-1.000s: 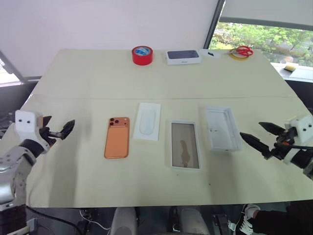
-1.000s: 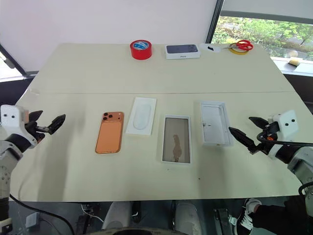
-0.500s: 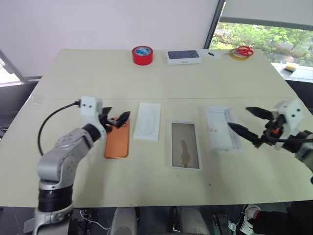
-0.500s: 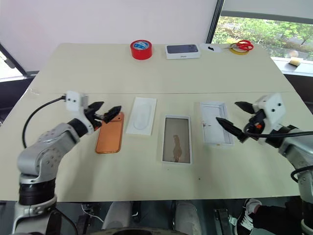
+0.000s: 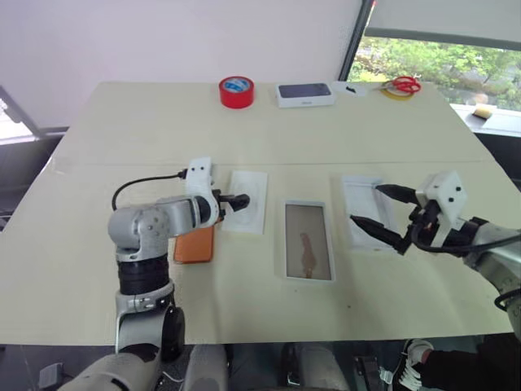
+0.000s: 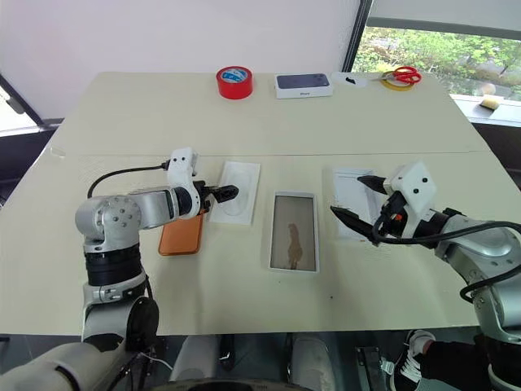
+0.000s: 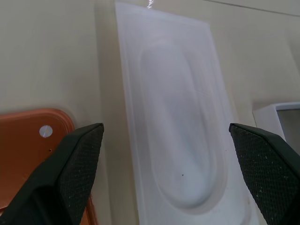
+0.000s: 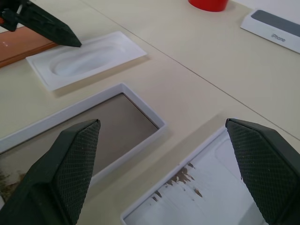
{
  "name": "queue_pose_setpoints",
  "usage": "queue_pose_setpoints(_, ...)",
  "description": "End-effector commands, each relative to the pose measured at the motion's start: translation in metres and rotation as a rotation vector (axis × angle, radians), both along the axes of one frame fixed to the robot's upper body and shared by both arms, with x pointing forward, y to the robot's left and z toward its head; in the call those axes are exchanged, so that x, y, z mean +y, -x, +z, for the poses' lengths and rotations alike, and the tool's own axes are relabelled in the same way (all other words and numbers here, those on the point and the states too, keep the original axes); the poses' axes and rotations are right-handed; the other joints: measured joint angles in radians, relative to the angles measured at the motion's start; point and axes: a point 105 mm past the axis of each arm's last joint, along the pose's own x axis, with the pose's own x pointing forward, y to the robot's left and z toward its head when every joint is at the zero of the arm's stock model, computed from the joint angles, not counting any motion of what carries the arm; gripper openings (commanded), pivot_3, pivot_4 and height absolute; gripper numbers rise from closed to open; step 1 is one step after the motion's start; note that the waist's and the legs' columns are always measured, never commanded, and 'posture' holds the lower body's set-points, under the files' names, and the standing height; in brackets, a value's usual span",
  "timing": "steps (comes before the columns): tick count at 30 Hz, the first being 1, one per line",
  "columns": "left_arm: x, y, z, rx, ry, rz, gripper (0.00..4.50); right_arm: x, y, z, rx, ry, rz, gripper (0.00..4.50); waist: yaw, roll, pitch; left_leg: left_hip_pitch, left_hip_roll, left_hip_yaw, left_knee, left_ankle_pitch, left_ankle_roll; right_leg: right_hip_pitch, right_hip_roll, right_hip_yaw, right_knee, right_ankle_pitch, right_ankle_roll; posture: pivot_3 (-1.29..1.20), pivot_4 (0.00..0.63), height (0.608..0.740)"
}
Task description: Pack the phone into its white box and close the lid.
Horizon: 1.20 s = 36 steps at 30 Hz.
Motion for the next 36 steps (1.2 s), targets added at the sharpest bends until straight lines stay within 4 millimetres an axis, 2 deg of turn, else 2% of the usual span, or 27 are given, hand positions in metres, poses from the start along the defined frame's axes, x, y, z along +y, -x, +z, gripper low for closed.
queue_pose_setpoints(1, 0.0, -0.002, 0.006, 0.012, 0.007, -0.002, 4.5, 0.005, 0.004, 0.008, -0.033, -0.003, 0.021, 4.46, 0.001, 0.0, 0.0, 0.0, 0.0, 0.0, 0.0, 0.0, 0.0, 0.0, 0.0, 0.0, 0.0, 0.0, 0.0, 0.0, 0.15, 0.73)
queue_pose_setpoints(7, -0.009, -0.005, -0.003, 0.093, 0.029, -0.018, 4.5, 0.008, 0.005, 0.007, -0.032, -0.005, 0.032, 4.46, 0.0, 0.0, 0.0, 0.0, 0.0, 0.0, 0.0, 0.0, 0.0, 0.0, 0.0, 0.0, 0.0, 0.0, 0.0, 0.0, 0.15, 0.73)
queue_pose_setpoints(8, -0.01, -0.005, -0.005, 0.105, 0.034, -0.017, 4.25, 0.009, 0.005, 0.007, -0.032, -0.006, 0.035, 4.49, 0.001, 0.0, 0.0, 0.0, 0.0, 0.0, 0.0, 0.0, 0.0, 0.0, 0.0, 0.0, 0.0, 0.0, 0.0, 0.0, 0.15, 0.73)
queue_pose_setpoints(11, -0.011, -0.006, -0.007, 0.116, 0.058, -0.008, 3.27, 0.012, 0.005, 0.006, -0.03, -0.007, 0.047, 4.5, 0.001, 0.0, 0.0, 0.0, 0.0, 0.0, 0.0, 0.0, 0.0, 0.001, 0.0, 0.0, 0.0, 0.0, 0.0, 0.0, 0.15, 0.73)
queue_pose_setpoints(17, -0.006, -0.008, -0.006, 0.123, 0.09, 0.026, 0.14, 0.017, 0.009, 0.004, -0.014, -0.003, 0.074, 4.5, 0.0, 0.0, 0.0, 0.0, 0.0, 0.0, 0.0, 0.0, 0.0, 0.0, 0.0, 0.0, 0.0, 0.0, 0.0, 0.0, 0.15, 0.73)
queue_pose_setpoints(22, 0.0, -0.01, -0.007, 0.124, 0.119, 0.054, 0.03, 0.03, 0.023, -0.003, 0.077, 0.017, 0.166, 4.5, 0.0, 0.0, 0.0, 0.0, 0.0, 0.0, 0.0, 0.0, 0.0, 0.0, 0.0, 0.0, 0.0, 0.0, 0.0, 0.0, 0.15, 0.73)
queue_pose_setpoints(29, 0.006, -0.01, -0.003, 0.114, 0.223, 0.093, 0.03, 0.058, 0.055, -0.037, 0.236, 0.173, 0.362, 4.5, -0.001, -0.001, 0.0, 0.0, 0.0, -0.001, 0.0, 0.0, 0.0, 0.0, 0.0, 0.0, 0.0, 0.0, 0.0, 0.0, 0.15, 0.73)
queue_pose_setpoints(33, 0.01, -0.01, 0.001, 0.096, 0.233, 0.084, 0.03, 0.067, 0.055, -0.056, 0.266, 0.272, 0.412, 4.5, -0.001, -0.001, 0.001, 0.0, 0.0, -0.001, 0.0, 0.0, 0.0, 0.0, 0.0, 0.0, 0.0, 0.0, 0.0, 0.0, 0.15, 0.73)
queue_pose_setpoints(36, 0.012, -0.01, 0.013, 0.05, 0.295, 0.066, 0.03, 0.073, 0.053, -0.068, 0.272, 0.317, 0.445, 4.5, -0.001, -0.001, 0.001, 0.0, 0.0, -0.001, 0.0, 0.0, 0.0, 0.0, 0.0, 0.0, 0.0, 0.0, 0.0, 0.0, 0.15, 0.73)
